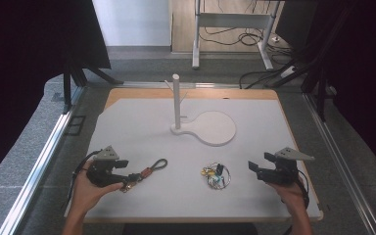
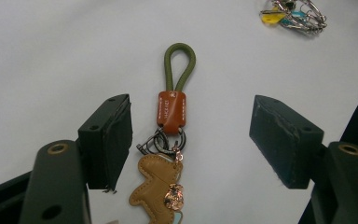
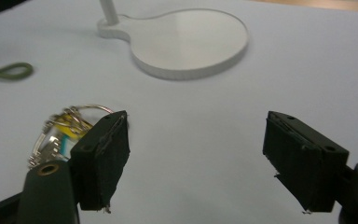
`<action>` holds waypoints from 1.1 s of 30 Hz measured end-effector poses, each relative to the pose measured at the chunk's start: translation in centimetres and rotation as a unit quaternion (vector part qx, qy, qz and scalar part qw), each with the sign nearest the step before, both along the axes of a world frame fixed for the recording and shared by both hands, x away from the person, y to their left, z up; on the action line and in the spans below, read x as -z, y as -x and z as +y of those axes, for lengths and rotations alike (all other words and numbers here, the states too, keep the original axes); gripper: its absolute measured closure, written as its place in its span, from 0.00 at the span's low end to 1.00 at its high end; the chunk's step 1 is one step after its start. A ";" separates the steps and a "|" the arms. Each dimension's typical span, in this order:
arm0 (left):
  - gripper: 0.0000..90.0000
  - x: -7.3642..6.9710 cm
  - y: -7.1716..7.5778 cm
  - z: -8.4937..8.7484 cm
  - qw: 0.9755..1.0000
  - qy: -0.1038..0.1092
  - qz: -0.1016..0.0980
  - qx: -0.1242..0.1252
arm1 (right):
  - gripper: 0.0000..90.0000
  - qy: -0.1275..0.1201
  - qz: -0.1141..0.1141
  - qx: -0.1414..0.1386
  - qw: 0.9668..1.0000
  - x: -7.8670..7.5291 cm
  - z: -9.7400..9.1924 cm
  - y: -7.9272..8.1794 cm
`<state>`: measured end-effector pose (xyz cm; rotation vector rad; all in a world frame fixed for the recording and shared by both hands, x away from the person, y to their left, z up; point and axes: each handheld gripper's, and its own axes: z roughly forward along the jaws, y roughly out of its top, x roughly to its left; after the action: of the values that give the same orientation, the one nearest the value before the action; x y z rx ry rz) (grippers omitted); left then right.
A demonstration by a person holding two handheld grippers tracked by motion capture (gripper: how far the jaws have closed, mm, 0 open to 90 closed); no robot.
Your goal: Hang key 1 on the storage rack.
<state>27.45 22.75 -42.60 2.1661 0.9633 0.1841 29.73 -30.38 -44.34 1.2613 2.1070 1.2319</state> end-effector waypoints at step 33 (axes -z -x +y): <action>0.34 -2.2 -0.7 -1.1 1.000 0.010 0.009 -0.011 | 0.33 0.005 -0.003 -0.027 1.000 0.6 -1.7 0.5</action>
<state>28.16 21.67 -40.42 2.1435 0.9967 0.1652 29.24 -32.04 -44.99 1.2009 2.1534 1.2450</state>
